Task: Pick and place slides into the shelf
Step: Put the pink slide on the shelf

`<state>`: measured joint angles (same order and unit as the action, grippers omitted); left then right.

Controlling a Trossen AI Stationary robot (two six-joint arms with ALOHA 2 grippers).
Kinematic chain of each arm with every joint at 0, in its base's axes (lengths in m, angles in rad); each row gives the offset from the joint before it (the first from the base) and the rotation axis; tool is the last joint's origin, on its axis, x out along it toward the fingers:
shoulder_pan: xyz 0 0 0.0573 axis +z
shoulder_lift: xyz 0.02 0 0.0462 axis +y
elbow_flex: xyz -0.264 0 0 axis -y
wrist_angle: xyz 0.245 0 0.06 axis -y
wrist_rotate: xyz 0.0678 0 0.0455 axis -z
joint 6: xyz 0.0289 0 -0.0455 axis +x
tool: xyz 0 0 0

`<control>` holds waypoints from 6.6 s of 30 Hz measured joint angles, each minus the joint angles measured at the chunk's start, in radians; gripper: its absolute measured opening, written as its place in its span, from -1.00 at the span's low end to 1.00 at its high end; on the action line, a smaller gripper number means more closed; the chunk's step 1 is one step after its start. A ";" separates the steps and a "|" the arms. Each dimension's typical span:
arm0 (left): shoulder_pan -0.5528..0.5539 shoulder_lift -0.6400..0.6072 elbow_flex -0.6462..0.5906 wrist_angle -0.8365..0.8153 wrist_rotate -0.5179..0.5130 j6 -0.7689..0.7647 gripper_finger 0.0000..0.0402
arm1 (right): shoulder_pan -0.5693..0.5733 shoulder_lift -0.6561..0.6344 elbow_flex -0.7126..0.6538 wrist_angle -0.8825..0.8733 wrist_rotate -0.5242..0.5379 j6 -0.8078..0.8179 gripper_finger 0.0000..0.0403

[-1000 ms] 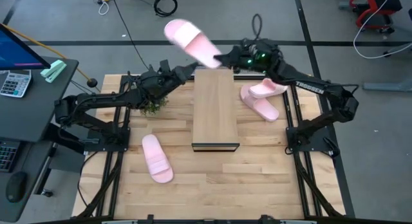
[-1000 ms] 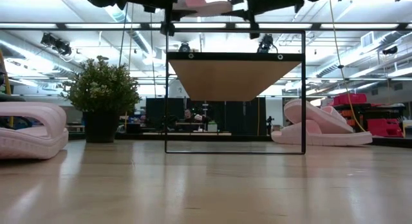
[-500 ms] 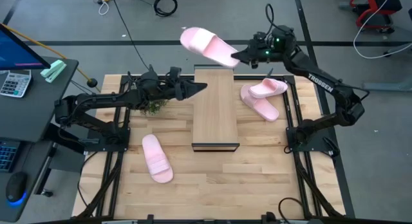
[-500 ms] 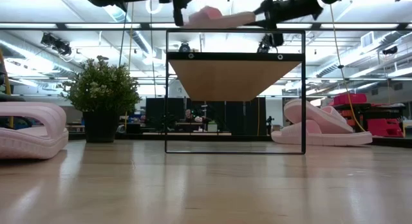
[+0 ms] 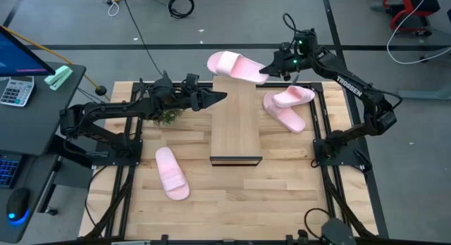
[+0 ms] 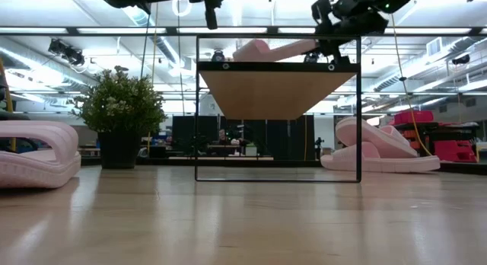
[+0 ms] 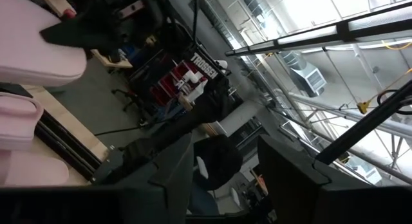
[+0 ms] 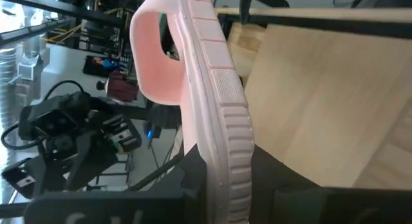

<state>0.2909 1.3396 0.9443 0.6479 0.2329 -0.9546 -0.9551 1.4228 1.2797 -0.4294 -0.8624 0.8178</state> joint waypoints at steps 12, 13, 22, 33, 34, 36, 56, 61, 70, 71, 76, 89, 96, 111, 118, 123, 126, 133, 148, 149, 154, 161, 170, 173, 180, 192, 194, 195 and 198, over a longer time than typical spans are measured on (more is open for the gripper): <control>0.000 0.000 0.000 0.000 0.000 -0.003 -0.13 | 0.036 0.143 0.000 0.028 -0.061 -0.010 -0.67; 0.000 0.000 0.000 0.001 0.000 -0.003 -0.13 | 0.036 0.154 0.000 0.032 -0.061 -0.010 -0.67; 0.002 0.000 0.000 0.013 0.000 -0.026 -0.14 | 0.036 0.224 0.000 0.044 -0.051 -0.011 -0.67; 0.004 0.000 0.000 0.014 0.001 -0.027 -0.13 | 0.066 0.266 0.000 0.093 -0.041 0.001 -0.68; 0.004 0.000 0.000 0.014 0.000 -0.027 -0.14 | 0.066 0.266 0.000 0.097 -0.037 0.001 -0.68; 0.005 0.000 0.000 0.014 0.000 -0.027 -0.14 | 0.065 0.266 0.000 0.097 -0.030 0.001 -0.68; 0.005 0.000 0.000 0.014 0.000 -0.026 -0.10 | 0.061 0.266 0.000 0.095 0.063 -0.026 -0.06; 0.005 0.000 0.000 0.014 0.000 -0.018 -0.13 | 0.061 0.266 0.000 0.093 0.128 -0.060 -0.08; 0.005 0.000 0.002 0.014 0.000 -0.018 -0.11 | 0.061 0.266 0.000 0.093 0.213 -0.120 -0.10; 0.005 0.000 0.002 0.014 0.000 -0.018 -0.11 | 0.061 0.266 0.000 0.093 0.227 -0.128 -0.10; 0.005 0.000 0.002 0.014 0.000 -0.018 -0.14 | 0.061 0.265 0.000 0.095 0.279 -0.172 -0.10; 0.005 0.000 0.002 0.013 -0.005 0.022 -0.11 | 0.074 0.224 0.033 0.095 0.283 -0.254 -0.10; 0.016 0.000 0.002 -0.051 -0.010 0.024 -0.10 | 0.087 0.116 0.115 -0.098 0.263 -0.334 -0.09; 0.002 0.000 0.001 -0.342 0.115 0.050 -0.13 | 0.361 -0.209 0.117 -0.370 0.447 -0.406 -0.09; -0.044 0.000 0.001 -0.424 0.116 0.007 -0.14 | 0.506 -0.292 0.117 -0.437 0.587 -0.366 -0.09; -0.097 -0.013 0.001 -0.489 0.064 -0.008 -0.14 | 0.567 -0.324 0.116 -0.611 0.794 -0.362 -0.09; -0.128 -0.032 -0.002 -0.535 0.017 -0.025 -0.14 | 0.567 -0.332 0.116 -0.693 0.866 -0.332 -0.09; -0.212 -0.086 0.001 -0.605 -0.125 -0.033 -0.14 | 0.554 -0.333 0.103 -0.749 0.946 -0.324 -0.09; -0.401 -0.154 0.000 -0.834 -0.339 -0.150 -0.14 | 0.516 -0.432 -0.173 -0.653 0.896 -0.315 -0.09; -0.413 -0.155 0.000 -0.841 -0.355 -0.163 -0.14 | 0.520 -0.444 -0.190 -0.647 0.895 -0.314 -0.09; -0.466 -0.155 0.000 -0.880 -0.445 -0.225 -0.14 | 0.522 -0.498 -0.278 -0.620 0.898 -0.288 -0.09; -0.502 -0.155 0.000 -0.893 -0.553 -0.277 -0.14 | 0.522 -0.559 -0.421 -0.467 0.948 -0.292 -0.09; -0.509 -0.155 0.000 -0.893 -0.594 -0.298 -0.14 | 0.522 -0.474 -0.367 -0.464 0.936 -0.514 -0.09; -0.509 -0.155 0.000 -0.893 -0.600 -0.295 -0.14 | 0.522 -0.447 -0.352 -0.466 0.946 -0.553 -0.09; -0.509 -0.154 0.000 -0.893 -0.603 -0.291 -0.14 | 0.522 -0.350 -0.349 -0.507 0.988 -0.697 -0.07; -0.508 -0.156 0.000 -0.893 -0.566 -0.185 -0.14 | 0.578 -0.244 -0.218 -0.563 1.075 -0.833 0.19; -0.508 -0.156 0.000 -0.893 -0.535 -0.155 -0.14 | 0.586 -0.214 -0.187 -0.587 1.116 -0.859 0.26; -0.509 -0.156 0.000 -0.893 -0.520 -0.140 -0.14 | 0.585 -0.197 -0.177 -0.597 1.137 -0.872 0.29; -0.509 -0.156 0.000 -0.893 -0.485 -0.101 -0.14 | 0.574 -0.141 -0.150 -0.612 1.168 -0.880 0.37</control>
<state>-0.2184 1.1831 0.9443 -0.2455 -0.2519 -1.0559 -0.3807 1.2813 1.1296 -1.0409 0.3054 -0.0627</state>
